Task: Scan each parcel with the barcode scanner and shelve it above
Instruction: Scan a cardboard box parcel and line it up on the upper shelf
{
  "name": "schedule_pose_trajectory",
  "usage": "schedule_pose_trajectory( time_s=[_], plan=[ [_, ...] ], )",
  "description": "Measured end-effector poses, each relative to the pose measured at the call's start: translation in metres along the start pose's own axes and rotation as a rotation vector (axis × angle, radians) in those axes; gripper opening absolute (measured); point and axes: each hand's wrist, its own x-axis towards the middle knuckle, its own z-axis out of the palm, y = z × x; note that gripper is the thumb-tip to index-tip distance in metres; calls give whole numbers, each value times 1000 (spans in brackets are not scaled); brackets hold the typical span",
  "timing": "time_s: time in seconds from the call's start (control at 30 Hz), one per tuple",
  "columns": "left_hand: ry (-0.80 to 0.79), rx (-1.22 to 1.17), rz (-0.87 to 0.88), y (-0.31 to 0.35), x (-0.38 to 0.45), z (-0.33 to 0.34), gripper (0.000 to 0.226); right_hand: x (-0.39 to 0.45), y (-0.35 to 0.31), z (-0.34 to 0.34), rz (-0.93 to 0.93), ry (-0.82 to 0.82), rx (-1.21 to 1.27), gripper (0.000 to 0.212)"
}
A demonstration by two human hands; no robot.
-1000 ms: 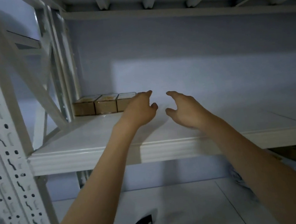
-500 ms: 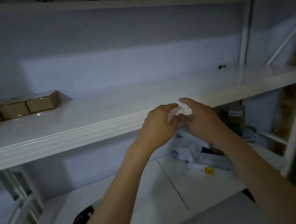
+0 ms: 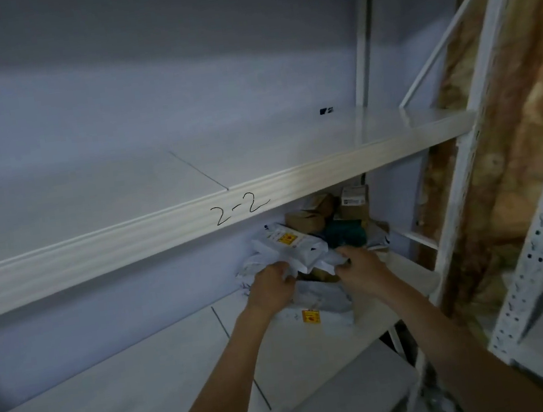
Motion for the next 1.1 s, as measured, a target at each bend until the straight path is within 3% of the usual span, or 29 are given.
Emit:
schedule_pose_trajectory(
  time_s=[0.27,0.37,0.63,0.77,0.87,0.97,1.03,1.1],
  plan=[
    [-51,-12,-83,-33,99,42,36,106,8,39,43,-90,-82,28],
    [-38,-80,-79,-33,135,47,39,139,8,44,67,-53,-79,43],
    [-79,-77,-105,-17,210,71,24,213,43,33,142,-29,64,37],
    [-49,-125,-176,-4,235,87,27,251,64,22,172,-54,149,28],
    [13,-284,-265,5,256,101,29,277,73,14,206,-83,281,40],
    [64,-542,-385,16,272,106,32,300,77,7,223,-110,410,28],
    [99,-715,-404,22,282,109,22,314,80,3,188,-117,432,32],
    [144,-836,-401,29,293,112,31,325,80,0,142,-134,444,38]
  ],
)
